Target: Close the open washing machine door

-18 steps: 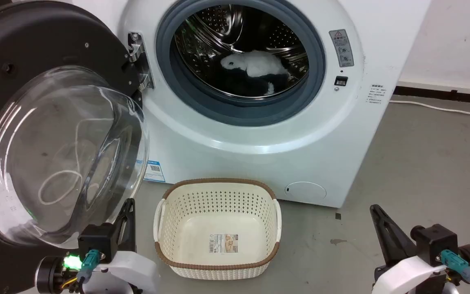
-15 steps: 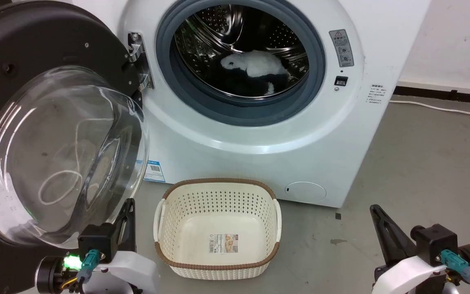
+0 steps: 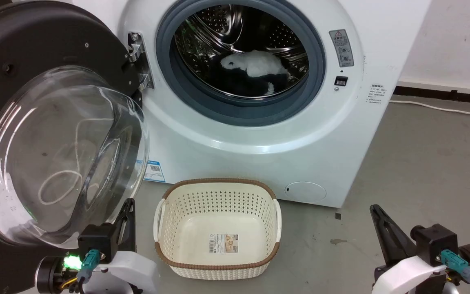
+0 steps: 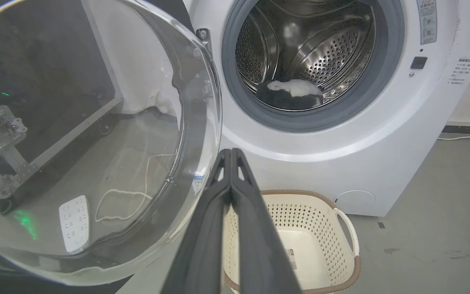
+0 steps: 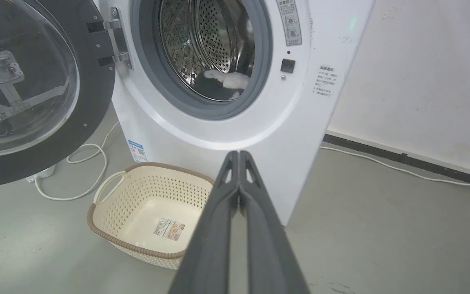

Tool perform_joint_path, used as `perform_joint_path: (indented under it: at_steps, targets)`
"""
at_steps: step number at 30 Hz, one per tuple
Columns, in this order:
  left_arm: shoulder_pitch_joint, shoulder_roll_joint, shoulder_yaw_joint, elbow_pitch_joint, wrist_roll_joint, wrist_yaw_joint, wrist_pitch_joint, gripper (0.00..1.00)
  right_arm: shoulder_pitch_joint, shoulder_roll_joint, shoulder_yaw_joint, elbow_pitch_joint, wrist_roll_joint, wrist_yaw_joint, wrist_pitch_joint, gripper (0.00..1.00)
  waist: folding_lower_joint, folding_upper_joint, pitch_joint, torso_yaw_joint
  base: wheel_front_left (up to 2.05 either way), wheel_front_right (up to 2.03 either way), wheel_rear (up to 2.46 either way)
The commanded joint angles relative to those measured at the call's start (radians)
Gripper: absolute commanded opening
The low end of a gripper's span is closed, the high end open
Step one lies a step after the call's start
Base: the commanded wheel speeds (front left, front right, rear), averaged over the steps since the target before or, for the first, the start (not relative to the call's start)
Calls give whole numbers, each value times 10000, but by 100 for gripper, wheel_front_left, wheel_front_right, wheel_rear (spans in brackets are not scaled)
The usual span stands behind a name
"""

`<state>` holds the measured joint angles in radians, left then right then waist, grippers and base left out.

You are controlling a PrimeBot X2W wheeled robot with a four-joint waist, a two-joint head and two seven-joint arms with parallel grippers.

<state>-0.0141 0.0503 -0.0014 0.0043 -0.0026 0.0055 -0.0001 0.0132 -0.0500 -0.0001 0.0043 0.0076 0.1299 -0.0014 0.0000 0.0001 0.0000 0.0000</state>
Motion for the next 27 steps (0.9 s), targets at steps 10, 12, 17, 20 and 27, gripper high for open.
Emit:
perform_joint_path:
  at_steps: [10, 12, 17, 20, 27]
  targets:
    - [141, -1, 14, -43, 26, -55, 1, 0, -132, -3, 1, -43, -76, 8, 14, 0, 0, -1, 0, 0, 0, 0, 0]
    - [141, -1, 14, -43, 26, -55, 1, 0, -132, -3, 1, -43, -76, 8, 14, 0, 0, -1, 0, 0, 0, 0, 0]
    - [141, -1, 14, -43, 26, -55, 1, 0, -132, -3, 1, -43, -76, 8, 14, 0, 0, -1, 0, 0, 0, 0, 0]
    - [141, -1, 14, -43, 26, -55, 1, 0, -132, -3, 1, -43, -76, 8, 14, 0, 0, -1, 0, 0, 0, 0, 0]
    - [141, -1, 14, -43, 26, -55, 1, 0, -132, -3, 1, -43, -76, 8, 14, 0, 0, -1, 0, 0, 0, 0, 0]
